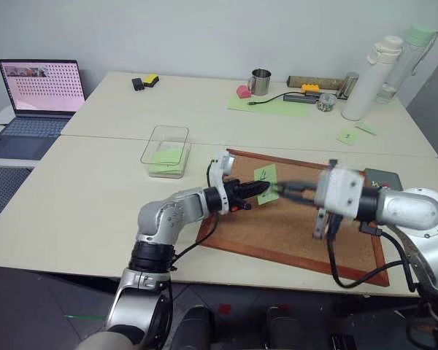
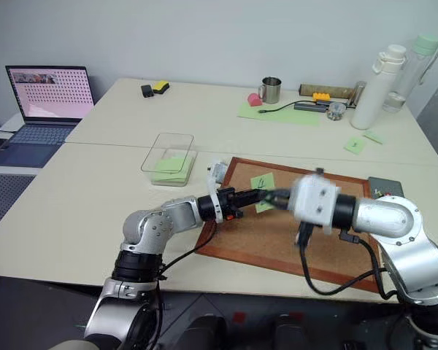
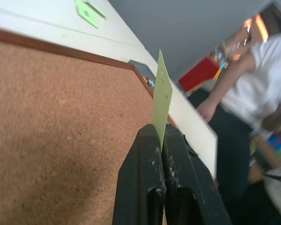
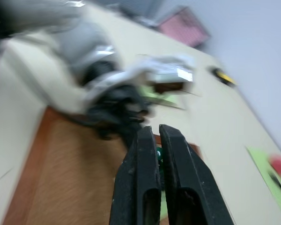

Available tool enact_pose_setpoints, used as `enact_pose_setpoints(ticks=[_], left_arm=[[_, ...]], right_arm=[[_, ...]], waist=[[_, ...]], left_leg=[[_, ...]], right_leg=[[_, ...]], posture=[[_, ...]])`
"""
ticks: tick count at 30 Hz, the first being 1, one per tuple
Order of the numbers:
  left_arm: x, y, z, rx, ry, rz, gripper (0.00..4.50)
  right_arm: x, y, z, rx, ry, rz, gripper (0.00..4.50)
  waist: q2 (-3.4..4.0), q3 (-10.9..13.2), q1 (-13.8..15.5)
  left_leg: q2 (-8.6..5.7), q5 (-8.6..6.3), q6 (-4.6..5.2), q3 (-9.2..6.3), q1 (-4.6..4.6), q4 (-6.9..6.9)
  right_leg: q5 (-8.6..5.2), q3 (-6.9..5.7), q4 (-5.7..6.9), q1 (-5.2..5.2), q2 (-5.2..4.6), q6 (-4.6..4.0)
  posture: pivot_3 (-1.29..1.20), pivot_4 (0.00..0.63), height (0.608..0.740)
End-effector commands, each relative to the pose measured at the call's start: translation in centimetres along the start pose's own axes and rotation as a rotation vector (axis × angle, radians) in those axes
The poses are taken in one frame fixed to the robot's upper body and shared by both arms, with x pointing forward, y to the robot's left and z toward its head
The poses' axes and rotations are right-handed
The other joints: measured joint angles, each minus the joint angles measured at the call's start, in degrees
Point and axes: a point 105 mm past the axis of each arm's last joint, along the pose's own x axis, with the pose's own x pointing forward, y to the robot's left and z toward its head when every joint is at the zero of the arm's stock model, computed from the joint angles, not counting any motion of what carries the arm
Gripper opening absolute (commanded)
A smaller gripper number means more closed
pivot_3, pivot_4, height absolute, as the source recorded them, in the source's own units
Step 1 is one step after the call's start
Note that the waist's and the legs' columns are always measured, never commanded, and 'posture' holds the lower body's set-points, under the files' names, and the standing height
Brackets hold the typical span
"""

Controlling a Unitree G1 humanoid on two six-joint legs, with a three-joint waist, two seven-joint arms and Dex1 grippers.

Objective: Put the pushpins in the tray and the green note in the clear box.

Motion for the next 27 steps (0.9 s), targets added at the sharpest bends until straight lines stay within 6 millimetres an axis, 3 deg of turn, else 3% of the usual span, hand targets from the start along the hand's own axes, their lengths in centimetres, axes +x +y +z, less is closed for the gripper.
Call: enact_pose_setpoints(ticks=[1,5,9,13,18,19,22,27], left_arm=[[1.4,-3.6,2.0,0.396,-0.022,-0.14,0.07],[2.8,-4.6,1.5,0.605,-0.014,-0.184,0.07],[4.0,-4.5,1.0,0.696,0.002,-0.181,0.07],[4.4,-4.6,0.0,0.741,0.026,-0.199,0.07],[4.0,-4.4,-0.6,0.737,0.037,-0.191,0.07],[3.9,-4.3,-0.8,0.732,0.041,-0.189,0.0],[3.6,-4.2,-0.9,0.714,0.04,-0.178,0.0],[3.4,-4.1,-1.0,0.707,0.042,-0.168,0.0]], right_arm=[[-3.7,-6.1,-3.8,0.19,0.108,-0.397,0.0],[-7.3,-9.7,-8.9,0.402,0.203,-0.646,0.0],[-10.2,-12.5,-13.1,0.578,0.241,-0.835,0.0],[-11.5,-14.1,-16.1,0.66,0.278,-0.914,0.0],[-12.0,-14.7,-18.3,0.713,0.306,-0.927,0.0],[-12.1,-14.7,-18.5,0.716,0.31,-0.929,0.53],[-12.1,-15.0,-18.9,0.735,0.298,-0.936,0.99],[-11.8,-15.4,-18.9,0.733,0.28,-0.922,2.29]], waist=[[0.0,0.0,0.2],[0.05,0.0,0.6],[0.14,0.0,0.2],[0.23,0.0,-0.4],[0.34,0.0,-0.9],[0.37,0.1,-0.9],[0.42,0.1,-0.9],[0.42,0.1,-1.0]], left_leg=[[0.02,0.0,0.0,0.0,0.0,0.0],[0.0,0.0,0.02,0.15,0.01,-0.03],[0.03,-0.01,0.04,0.27,0.03,-0.07],[0.03,0.0,0.07,0.34,0.06,-0.06],[0.03,-0.01,0.09,0.35,0.07,-0.08],[0.03,-0.01,0.09,0.35,0.07,-0.08],[0.01,-0.01,0.09,0.36,0.07,-0.06],[0.01,-0.01,0.09,0.37,0.07,-0.04]], right_leg=[[0.0,0.0,-0.05,0.02,-0.09,-0.07],[0.01,0.03,-0.09,0.0,-0.15,-0.12],[0.01,0.02,-0.05,-0.07,0.13,-0.11],[0.1,0.05,-0.04,-0.04,0.27,0.1],[0.2,0.09,0.02,-0.05,0.34,0.36],[0.21,0.08,0.03,-0.06,0.35,0.37],[0.19,0.11,0.03,-0.05,0.34,0.42],[0.19,0.13,0.03,-0.04,0.34,0.44]], posture=[[0.0,0.15,0.74],[0.0,0.15,0.74],[0.0,0.15,0.74],[0.0,0.15,0.74],[0.0,0.15,0.74],[0.0,0.15,0.74],[0.0,0.15,0.74],[0.0,0.15,0.74]])
